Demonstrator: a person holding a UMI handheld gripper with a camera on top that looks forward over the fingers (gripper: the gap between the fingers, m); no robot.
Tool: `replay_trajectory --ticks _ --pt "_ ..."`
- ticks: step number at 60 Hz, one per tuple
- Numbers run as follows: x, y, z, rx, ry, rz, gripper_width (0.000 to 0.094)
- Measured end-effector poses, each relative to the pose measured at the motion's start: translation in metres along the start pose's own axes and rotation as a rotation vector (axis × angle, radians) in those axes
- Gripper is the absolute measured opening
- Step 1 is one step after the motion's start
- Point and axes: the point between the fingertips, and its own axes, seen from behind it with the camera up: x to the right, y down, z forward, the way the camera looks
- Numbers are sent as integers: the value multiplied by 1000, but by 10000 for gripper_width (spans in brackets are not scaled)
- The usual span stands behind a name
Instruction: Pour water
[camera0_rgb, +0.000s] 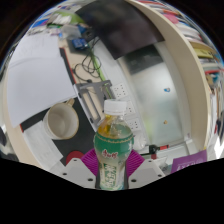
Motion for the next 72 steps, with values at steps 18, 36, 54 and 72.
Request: replay_trajectory --ticks 18,36,54,72 --pt "9 26 15 226 -74 917 323" --pt "-16 25 54 328 -131 1121 320" --pt "-34 28 59 426 -133 1114 340" --pt "-56 42 61 326 -156 1099 775"
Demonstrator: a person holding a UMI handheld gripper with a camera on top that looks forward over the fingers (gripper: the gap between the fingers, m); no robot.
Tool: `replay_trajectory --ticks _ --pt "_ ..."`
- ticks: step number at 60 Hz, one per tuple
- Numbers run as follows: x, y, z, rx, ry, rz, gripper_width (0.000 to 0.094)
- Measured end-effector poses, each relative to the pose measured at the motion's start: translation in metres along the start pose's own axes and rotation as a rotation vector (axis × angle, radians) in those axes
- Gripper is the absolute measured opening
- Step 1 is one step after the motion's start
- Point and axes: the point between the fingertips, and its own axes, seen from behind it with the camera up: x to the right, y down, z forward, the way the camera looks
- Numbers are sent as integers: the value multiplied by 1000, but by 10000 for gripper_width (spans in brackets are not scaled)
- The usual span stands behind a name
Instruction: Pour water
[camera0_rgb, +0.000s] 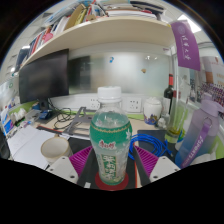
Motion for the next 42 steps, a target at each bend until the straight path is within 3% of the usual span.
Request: replay_trajectory --ticks 2,12,25,42 --pt "1 7 -5 -22 12 12 874" --pt "-7 19 -63 -99 69 26 852" --pt "-59 -9 -144 -131 107 40 854" --pt "-121 -66 -205 -44 99 14 853"
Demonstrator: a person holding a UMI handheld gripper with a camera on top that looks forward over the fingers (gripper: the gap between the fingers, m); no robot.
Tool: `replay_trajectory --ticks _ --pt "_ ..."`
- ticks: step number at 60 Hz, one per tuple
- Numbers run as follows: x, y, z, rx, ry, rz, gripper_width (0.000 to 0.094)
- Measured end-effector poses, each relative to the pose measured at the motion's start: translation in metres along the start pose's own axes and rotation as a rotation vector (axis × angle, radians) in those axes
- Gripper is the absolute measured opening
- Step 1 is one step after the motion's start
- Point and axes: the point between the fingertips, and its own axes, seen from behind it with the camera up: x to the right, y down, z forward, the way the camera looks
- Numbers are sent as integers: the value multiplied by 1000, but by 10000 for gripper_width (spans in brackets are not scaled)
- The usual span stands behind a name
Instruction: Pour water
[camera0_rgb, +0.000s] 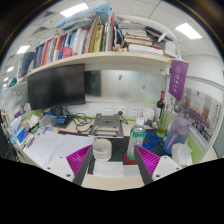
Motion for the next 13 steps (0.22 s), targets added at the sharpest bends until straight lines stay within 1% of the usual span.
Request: replay_trajectory --ticks 13 --pt "0 -12 -18 32 49 -16 856"
